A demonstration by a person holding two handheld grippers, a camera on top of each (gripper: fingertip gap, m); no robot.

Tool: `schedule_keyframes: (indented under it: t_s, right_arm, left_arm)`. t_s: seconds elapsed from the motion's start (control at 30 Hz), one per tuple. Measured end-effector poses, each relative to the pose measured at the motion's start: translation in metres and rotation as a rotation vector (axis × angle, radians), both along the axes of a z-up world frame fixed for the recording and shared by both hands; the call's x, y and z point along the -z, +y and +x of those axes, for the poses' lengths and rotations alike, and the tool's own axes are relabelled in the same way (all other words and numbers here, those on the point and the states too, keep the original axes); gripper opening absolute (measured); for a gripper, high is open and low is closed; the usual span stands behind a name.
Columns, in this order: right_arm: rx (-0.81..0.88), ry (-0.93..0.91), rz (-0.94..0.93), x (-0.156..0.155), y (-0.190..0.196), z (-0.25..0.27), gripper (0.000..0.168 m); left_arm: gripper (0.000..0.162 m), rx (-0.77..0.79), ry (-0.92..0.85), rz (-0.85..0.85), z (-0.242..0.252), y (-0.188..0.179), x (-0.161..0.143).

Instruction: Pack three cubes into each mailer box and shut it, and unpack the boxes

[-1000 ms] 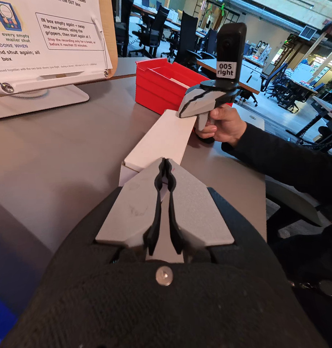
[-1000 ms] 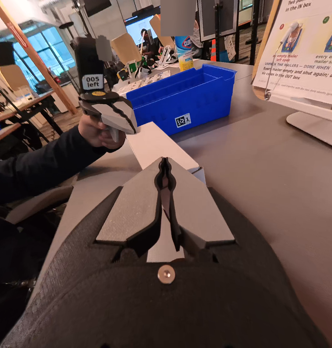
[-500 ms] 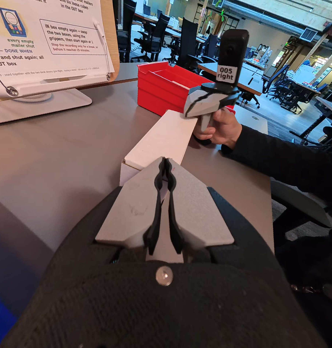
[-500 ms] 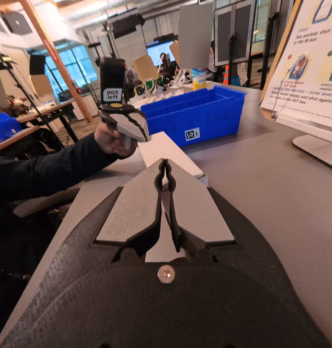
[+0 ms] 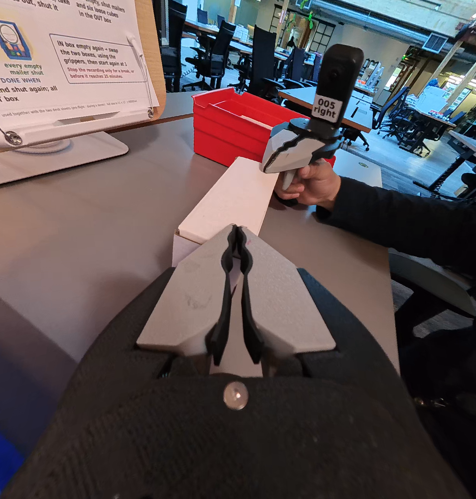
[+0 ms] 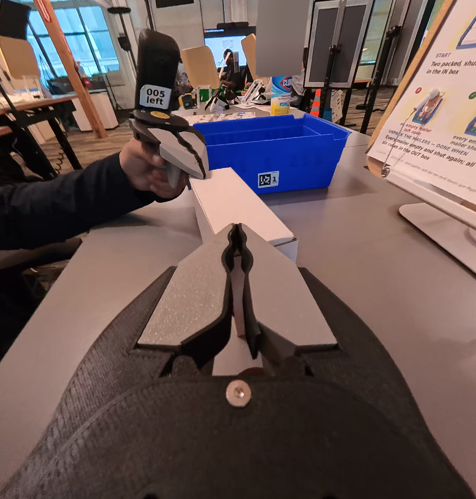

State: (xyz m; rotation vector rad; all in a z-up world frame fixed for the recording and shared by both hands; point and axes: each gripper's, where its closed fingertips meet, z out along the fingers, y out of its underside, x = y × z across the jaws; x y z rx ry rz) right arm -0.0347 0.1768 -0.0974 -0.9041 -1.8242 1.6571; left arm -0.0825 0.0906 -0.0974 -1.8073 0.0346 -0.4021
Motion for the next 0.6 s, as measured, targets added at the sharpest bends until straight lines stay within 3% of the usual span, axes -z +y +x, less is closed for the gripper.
schedule_keyframes:
  t_s: [0.37, 0.5, 0.6]
  right_arm:
    - [0.027, 0.019, 0.009, 0.000, 0.000, -0.002, 0.000]
    - [0.064, -0.063, -0.065, -0.005, -0.002, -0.004, 0.000]
    - [0.122, -0.116, 0.011, -0.016, -0.005, -0.006, 0.000]
  left_arm:
    - [0.000, -0.001, 0.010, 0.005, -0.001, 0.000, 0.000]
    - [0.000, 0.002, -0.033, -0.020, -0.001, -0.001, -0.002]
    - [0.000, 0.021, 0.000, -0.061, -0.002, -0.007, -0.006]
